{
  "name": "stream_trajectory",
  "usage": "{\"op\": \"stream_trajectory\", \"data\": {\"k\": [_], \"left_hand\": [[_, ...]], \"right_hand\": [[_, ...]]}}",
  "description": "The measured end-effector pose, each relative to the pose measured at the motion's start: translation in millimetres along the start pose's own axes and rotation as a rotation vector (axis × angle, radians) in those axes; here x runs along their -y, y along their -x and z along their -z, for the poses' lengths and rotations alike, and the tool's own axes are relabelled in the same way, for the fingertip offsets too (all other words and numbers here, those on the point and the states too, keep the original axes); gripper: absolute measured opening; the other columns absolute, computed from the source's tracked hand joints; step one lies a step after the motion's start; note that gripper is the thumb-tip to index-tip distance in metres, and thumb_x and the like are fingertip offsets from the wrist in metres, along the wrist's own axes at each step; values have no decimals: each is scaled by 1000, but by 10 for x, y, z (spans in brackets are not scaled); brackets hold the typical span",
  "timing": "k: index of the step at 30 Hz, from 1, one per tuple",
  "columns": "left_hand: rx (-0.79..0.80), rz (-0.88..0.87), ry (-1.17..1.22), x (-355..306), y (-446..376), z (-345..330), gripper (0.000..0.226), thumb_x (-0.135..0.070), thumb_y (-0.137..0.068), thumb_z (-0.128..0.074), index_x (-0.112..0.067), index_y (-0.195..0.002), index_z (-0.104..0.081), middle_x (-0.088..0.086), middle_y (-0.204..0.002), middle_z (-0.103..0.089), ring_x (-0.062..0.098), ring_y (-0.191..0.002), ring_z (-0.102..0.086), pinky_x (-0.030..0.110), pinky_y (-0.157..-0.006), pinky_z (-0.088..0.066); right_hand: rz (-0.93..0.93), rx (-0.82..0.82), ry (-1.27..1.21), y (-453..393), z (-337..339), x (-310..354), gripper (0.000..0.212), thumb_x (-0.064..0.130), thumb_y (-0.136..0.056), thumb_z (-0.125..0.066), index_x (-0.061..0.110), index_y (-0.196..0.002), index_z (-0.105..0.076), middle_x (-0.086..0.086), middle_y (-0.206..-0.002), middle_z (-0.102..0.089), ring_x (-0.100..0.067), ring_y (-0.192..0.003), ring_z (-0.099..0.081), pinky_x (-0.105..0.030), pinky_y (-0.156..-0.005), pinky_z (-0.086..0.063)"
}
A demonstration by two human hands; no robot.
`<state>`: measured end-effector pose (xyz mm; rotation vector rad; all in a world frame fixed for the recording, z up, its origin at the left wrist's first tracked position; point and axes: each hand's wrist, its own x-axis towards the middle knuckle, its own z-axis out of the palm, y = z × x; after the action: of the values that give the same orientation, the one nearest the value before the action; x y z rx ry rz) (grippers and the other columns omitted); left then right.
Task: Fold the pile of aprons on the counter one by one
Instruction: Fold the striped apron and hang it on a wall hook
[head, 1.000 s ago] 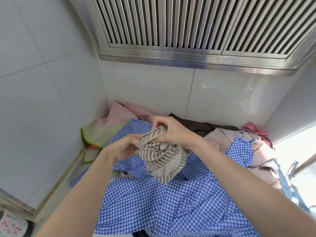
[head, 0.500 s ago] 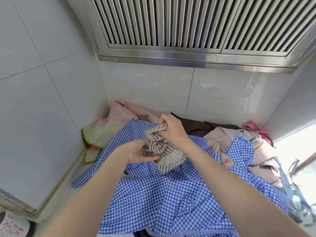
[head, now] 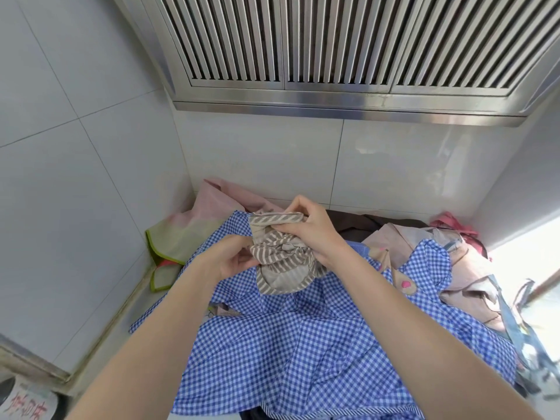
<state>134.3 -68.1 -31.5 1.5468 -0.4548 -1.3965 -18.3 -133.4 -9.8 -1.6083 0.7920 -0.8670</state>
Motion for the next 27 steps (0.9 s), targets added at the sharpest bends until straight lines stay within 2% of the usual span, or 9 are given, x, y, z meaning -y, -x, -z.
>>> {"op": "stream_trajectory", "data": {"k": [3,5,7,9,12,16,20,23,27], "left_hand": [[-53,-42,43,-36,-25,-54,20,-3,-93,-49,-4,-77,-60,1,-51,-63,7,-42,-60,16,-40,-48],[-120,-98,-33,-57,-44,-101,11,-9,-91,-57,-2,-84,-61,5,-60,-63,12,-52,-61,18,-41,-49],[-161,-134,-126,-72,-80,-147,15,-10,-89,-61,2,-98,-59,10,-72,-62,15,-60,-59,21,-43,-51],[-150,-122,-205,-79,-94,-181,33,-11,-88,-64,7,-114,-53,13,-83,-61,15,-65,-59,26,-47,-54],[-137,-117,-279,-92,-91,-181,38,-11,-86,-66,10,-116,-54,14,-88,-64,14,-66,-61,27,-52,-55],[-87,-57,-116,-71,-65,-106,7,-1,-90,-55,4,-91,-60,11,-74,-59,15,-58,-59,24,-45,-53],[-19,2,-64,-23,6,-85,21,4,-89,-44,-5,-73,-54,7,-72,-53,15,-58,-54,20,-44,-52],[21,11,-109,-19,57,-79,26,0,-91,-39,-11,-70,-50,3,-69,-51,13,-61,-49,20,-51,-49],[10,-64,-34,-85,46,-129,29,-6,-98,-35,-8,-78,-56,6,-73,-59,16,-66,-52,24,-59,-46]], "right_hand": [[50,-11,4,32,66,22,30,5,-72,-78,17,-70,-50,-5,-78,-57,-16,-76,-56,-33,-71,-46],[61,48,195,10,150,30,29,13,-73,-79,19,-88,-55,1,-88,-56,-16,-85,-55,-32,-77,-42],[65,175,576,-25,188,26,60,22,-73,-79,21,-125,-48,2,-110,-51,-18,-103,-52,-25,-82,-36],[117,253,783,-16,135,0,77,23,-76,-76,18,-141,-35,-8,-124,-47,-24,-114,-47,-22,-81,-32],[208,282,861,64,19,-36,66,21,-84,-68,13,-141,-36,-11,-126,-47,-25,-115,-46,-19,-69,-23],[198,294,776,33,67,-7,59,27,-81,-72,17,-132,-44,-5,-116,-43,-18,-107,-44,-19,-74,-30],[185,322,738,28,146,-42,47,26,-76,-77,13,-114,-52,15,-88,-38,-10,-90,-42,-13,-64,-31],[254,326,753,27,118,-47,48,22,-74,-78,11,-114,-54,11,-96,-46,-10,-94,-48,-21,-69,-31],[313,189,722,18,13,-62,43,24,-73,-79,13,-109,-59,13,-90,-39,-6,-89,-41,-15,-61,-27]]}}
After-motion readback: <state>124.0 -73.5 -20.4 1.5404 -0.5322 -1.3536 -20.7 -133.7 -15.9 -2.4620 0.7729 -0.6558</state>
